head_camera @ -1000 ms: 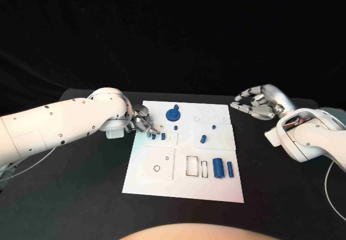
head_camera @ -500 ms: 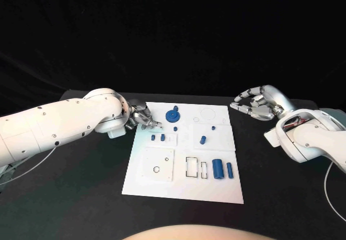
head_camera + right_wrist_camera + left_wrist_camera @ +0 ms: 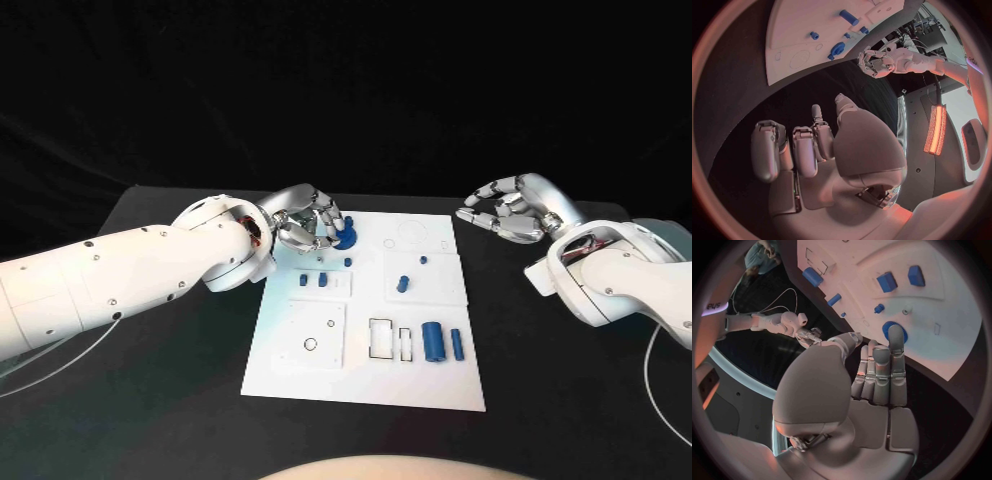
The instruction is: Assemble the parts on the task board
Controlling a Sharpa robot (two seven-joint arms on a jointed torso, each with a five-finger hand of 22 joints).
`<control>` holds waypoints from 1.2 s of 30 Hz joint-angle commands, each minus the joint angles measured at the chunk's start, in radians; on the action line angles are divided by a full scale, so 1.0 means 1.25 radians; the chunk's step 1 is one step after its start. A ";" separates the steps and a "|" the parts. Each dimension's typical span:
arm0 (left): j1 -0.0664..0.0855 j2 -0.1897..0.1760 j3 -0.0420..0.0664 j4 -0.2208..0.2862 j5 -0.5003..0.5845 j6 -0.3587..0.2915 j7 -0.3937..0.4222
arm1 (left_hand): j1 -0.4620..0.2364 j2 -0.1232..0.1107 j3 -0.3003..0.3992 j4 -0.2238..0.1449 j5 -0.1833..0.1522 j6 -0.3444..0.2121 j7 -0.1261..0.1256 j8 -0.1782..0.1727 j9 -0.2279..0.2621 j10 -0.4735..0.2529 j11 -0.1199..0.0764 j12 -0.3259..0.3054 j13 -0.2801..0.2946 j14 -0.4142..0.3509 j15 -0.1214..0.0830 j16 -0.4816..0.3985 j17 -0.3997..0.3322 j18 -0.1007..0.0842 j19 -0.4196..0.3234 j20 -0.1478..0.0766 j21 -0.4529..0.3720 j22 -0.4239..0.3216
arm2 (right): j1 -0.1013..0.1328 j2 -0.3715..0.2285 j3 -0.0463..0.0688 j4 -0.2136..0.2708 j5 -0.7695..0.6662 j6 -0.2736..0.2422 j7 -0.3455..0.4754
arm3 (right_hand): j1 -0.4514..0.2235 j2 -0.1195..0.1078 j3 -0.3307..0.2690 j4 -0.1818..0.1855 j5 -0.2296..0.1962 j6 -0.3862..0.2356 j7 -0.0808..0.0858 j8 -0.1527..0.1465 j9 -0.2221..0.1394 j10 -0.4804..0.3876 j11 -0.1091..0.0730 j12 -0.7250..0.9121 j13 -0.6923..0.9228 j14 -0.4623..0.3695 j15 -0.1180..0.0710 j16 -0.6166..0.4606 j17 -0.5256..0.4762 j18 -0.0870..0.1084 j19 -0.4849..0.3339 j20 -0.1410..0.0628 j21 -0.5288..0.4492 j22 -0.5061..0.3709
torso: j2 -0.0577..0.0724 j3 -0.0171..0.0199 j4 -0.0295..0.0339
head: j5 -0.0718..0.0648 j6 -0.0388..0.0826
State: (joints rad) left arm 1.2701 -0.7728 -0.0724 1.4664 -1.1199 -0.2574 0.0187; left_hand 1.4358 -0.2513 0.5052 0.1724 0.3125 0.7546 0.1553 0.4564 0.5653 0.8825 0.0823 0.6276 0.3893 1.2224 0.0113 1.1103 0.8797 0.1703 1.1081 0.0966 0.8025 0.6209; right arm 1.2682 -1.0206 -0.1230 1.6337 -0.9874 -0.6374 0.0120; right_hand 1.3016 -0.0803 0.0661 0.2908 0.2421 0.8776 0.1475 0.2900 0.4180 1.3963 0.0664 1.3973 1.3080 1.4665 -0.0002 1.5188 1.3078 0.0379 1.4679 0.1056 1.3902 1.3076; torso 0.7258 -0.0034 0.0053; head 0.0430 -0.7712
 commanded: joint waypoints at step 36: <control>-0.018 0.118 -0.006 -0.090 -0.418 0.153 -0.047 | -0.017 -0.018 0.003 -0.002 -0.006 0.054 -0.012 -0.070 -0.111 0.041 0.004 -0.153 -0.154 0.171 -0.002 0.207 0.187 -0.045 0.185 0.009 0.302 0.331 | -0.002 0.010 0.000 0.002 0.004 0.011 0.015 | 0.004 0.002 -0.004 -0.001 0.005 -0.009 0.000 0.004 0.001 -0.026 -0.001 -0.034 0.016 0.052 -0.006 -0.007 0.075 0.008 0.005 -0.007 -0.011 0.113 | 0.002 0.0005 0.0005 | -0.004 0.002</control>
State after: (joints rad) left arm 1.2478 -0.6289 -0.0808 1.3548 -1.6227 -0.1060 -0.0219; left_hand 1.4131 -0.2819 0.5063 0.1710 0.3081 0.8137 0.1392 0.3751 0.4269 0.9296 0.0860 0.4411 0.1973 1.4296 0.0073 1.3641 1.1120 0.1306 1.3340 0.1104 1.1762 1.0338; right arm 1.2665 -1.0091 -0.1233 1.6341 -0.9787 -0.6348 0.0211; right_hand 1.3017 -0.0804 0.0661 0.2908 0.2421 0.8713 0.1468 0.2899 0.4187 1.3700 0.0644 1.3583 1.3078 1.4665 -0.0003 1.5149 1.3075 0.0379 1.4643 0.1020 1.3824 1.3081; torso 0.7269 -0.0026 0.0058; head 0.0377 -0.7690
